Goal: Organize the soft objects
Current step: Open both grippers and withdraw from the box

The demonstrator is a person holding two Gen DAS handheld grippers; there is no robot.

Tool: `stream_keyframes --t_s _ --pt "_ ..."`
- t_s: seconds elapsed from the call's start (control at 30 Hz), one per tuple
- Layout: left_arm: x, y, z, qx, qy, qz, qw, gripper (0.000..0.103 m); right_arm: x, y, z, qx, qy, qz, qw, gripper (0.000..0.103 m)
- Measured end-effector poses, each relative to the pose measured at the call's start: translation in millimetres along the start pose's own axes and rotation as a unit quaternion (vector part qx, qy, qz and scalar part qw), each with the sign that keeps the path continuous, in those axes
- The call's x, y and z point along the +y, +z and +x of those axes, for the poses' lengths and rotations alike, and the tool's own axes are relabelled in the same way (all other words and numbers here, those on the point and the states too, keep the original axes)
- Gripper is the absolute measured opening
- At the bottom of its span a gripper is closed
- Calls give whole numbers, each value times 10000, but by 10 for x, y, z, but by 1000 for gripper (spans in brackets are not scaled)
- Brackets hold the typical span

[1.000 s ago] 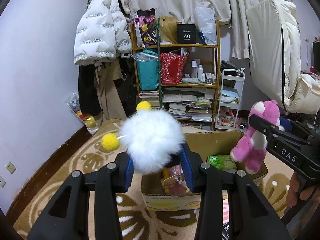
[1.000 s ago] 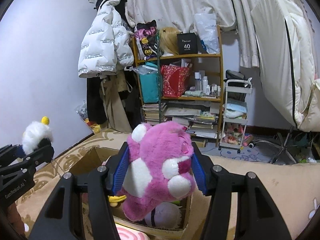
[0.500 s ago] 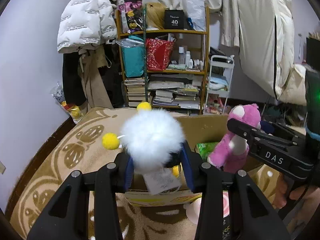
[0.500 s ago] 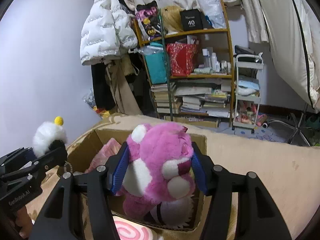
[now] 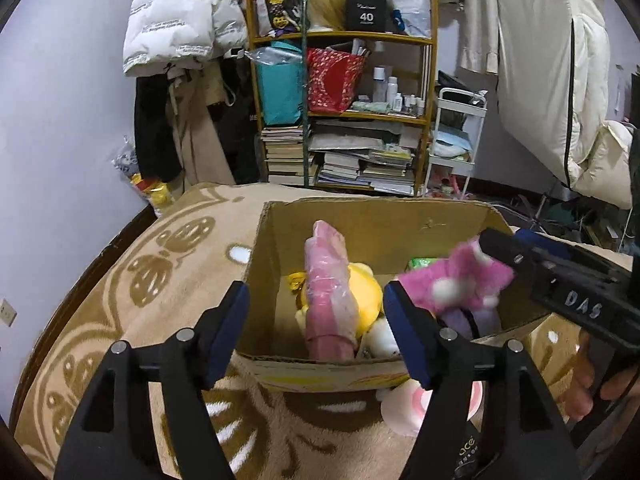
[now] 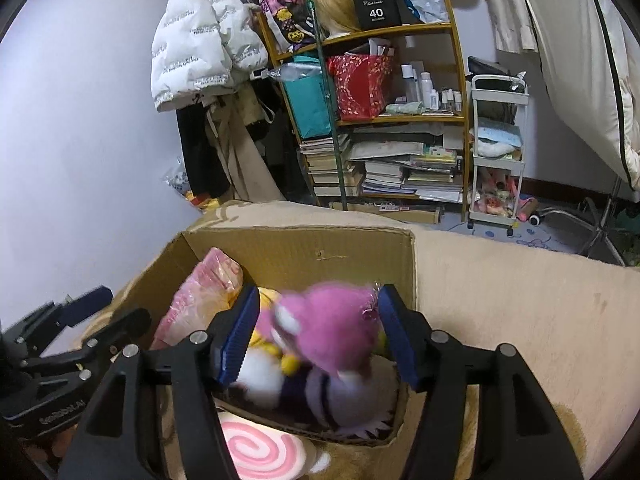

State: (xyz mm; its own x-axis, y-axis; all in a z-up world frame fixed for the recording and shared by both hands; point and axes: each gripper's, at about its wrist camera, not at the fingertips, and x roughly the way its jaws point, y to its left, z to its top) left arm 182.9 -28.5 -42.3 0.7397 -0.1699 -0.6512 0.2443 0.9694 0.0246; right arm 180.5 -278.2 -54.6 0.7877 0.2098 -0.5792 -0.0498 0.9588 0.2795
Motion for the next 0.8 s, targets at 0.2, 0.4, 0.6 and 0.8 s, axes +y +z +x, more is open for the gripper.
stream_keyframes --t_s 0.2,0.4,0.6,0.8 --pt "-25 -22 -135 56 54 57 10000 84 12 41 -184 -156 36 87 9998 82" --pt "-83 -86 -341 43 147 212 9997 91 76 12 -368 -98 -93 59 9999 91" --pt "-66 -150 -568 24 188 171 9997 97 157 -66 -618 -201 -129 -31 9997 103" --pt "-7 -202 -750 71 225 29 9997 99 253 -160 -836 -216 -162 -182 9995 103"
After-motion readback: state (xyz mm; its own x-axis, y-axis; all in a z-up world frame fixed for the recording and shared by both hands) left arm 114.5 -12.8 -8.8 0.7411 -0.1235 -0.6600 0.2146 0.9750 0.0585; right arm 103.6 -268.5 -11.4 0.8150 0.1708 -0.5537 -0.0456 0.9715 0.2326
